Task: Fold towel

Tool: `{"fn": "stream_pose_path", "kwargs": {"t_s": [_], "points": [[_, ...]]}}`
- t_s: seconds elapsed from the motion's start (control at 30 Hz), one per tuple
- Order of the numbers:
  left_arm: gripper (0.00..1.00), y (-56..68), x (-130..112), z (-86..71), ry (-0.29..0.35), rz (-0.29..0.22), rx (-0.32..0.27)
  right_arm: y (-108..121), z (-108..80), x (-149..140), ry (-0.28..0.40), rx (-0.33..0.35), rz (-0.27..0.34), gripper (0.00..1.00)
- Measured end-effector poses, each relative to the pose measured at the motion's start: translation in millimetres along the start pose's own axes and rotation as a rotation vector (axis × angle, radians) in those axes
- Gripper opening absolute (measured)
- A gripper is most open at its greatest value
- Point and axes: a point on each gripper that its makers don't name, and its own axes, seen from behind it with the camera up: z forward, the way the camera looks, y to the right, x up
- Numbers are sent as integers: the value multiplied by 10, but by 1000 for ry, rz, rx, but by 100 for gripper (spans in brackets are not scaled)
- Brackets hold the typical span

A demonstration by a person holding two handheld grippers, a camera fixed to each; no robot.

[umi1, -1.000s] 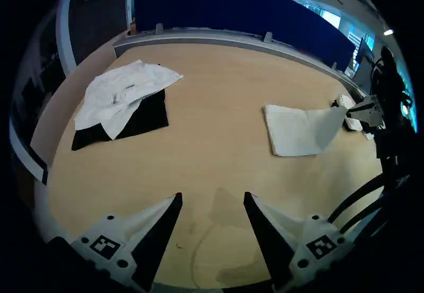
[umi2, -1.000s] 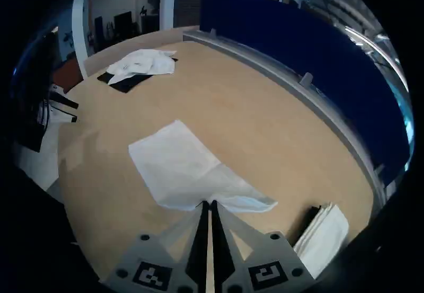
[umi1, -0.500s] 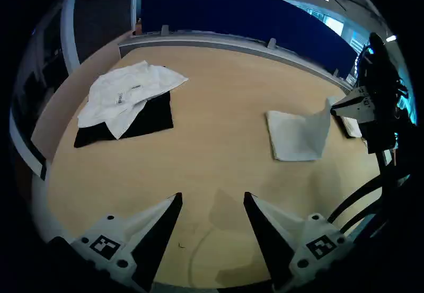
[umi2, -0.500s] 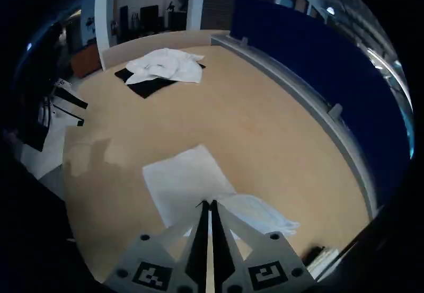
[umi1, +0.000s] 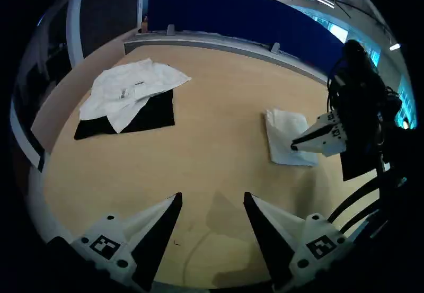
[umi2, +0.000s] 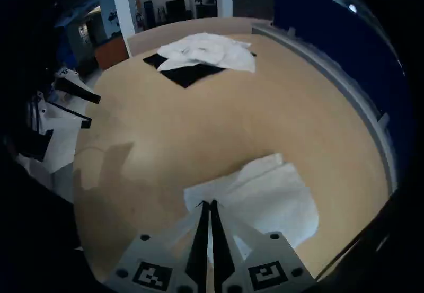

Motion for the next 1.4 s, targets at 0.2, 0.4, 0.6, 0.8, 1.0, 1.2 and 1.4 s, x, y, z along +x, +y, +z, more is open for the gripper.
{"fn": "stream_pose_path", "kwargs": {"t_s": [0.2, 0.4, 0.6, 0.8, 1.0, 1.2, 1.4], "points": [[85, 5, 5, -20, 3, -16, -6, -41, 125, -72, -5, 9, 45, 3], [85, -17, 17, -16, 3, -12, -6, 10, 80, -84, -2, 8, 56, 7], [85, -35, 18, -8, 0, -2, -3, 38, 32, -70, 11, -1, 48, 22], [86, -49, 17, -23, 0, -7, -3, 67, -11, -64, 32, -22, 40, 59], [85, -47, 18, -27, 0, -5, -2, 74, -39, -35, 53, -30, 57, 60], [85, -34, 23, -18, -2, 0, -4, 99, -143, -55, 70, -71, 81, 69], [86, -19, 42, -3, -3, 8, -7, 187, -277, -186, 86, -133, 179, 78]]}}
